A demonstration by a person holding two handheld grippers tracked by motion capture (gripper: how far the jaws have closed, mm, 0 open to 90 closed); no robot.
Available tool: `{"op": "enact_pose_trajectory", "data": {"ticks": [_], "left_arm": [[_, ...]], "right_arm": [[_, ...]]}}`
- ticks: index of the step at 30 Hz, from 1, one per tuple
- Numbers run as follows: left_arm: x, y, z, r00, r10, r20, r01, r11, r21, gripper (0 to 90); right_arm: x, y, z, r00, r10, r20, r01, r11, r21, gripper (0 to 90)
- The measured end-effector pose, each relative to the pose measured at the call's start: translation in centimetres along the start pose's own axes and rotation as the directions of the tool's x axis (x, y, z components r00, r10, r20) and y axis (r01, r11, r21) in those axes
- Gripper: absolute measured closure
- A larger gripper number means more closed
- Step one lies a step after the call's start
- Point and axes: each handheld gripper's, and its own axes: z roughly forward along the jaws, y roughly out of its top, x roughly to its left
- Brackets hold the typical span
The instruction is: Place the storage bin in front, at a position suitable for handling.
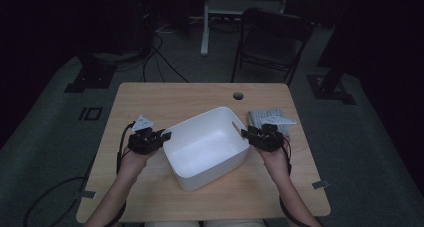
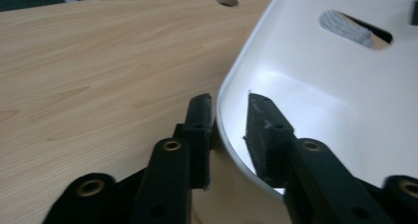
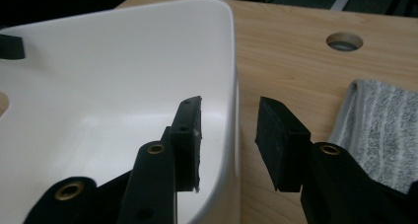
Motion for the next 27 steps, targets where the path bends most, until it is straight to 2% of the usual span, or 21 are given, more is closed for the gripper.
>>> {"op": "enact_pose_trajectory", "data": {"ticks": [3, 6, 13, 15, 19, 25, 27], "left_arm": [[-0.4, -0.1, 0.0, 0.9987, 0.031, -0.042, -0.031, 0.9994, -0.013, 77.8], [-0.3, -0.1, 0.0, 0.9971, 0.050, -0.058, -0.051, 0.9986, -0.017, 80.5], [0.8, -0.5, -0.6, 0.9984, 0.042, -0.038, -0.043, 0.9984, -0.037, 80.4], [1.0, -0.6, -0.6, 0.9994, 0.027, -0.020, -0.028, 0.9985, -0.047, 80.2], [1.0, -0.6, -0.6, 0.9994, 0.031, -0.016, -0.032, 0.9978, -0.058, 80.2], [1.2, -0.9, -0.6, 1.0000, -0.002, 0.004, 0.002, 0.9968, -0.079, 79.9], [1.2, -0.8, -0.6, 1.0000, 0.008, 0.002, -0.007, 0.9974, -0.071, 79.9]], "right_arm": [[0.1, 0.1, -0.5, 0.9999, 0.005, -0.011, -0.005, 1.000, -0.012, 61.8], [0.2, 0.0, -0.8, 0.9997, 0.003, -0.025, -0.003, 1.000, -0.012, 62.5], [0.6, -0.4, -1.4, 0.9972, 0.014, -0.074, -0.015, 1.000, -0.008, 60.2], [0.7, -0.5, -1.5, 0.9963, 0.018, -0.084, -0.018, 1.000, -0.008, 59.7], [0.9, -0.6, -1.6, 0.9962, 0.010, -0.087, -0.011, 1.000, -0.013, 58.2], [0.9, -0.6, -2.1, 0.9957, 0.006, -0.093, -0.008, 1.000, -0.024, 55.6], [0.6, -0.7, -2.6, 0.9957, 0.006, -0.093, -0.009, 0.999, -0.032, 55.2]]}}
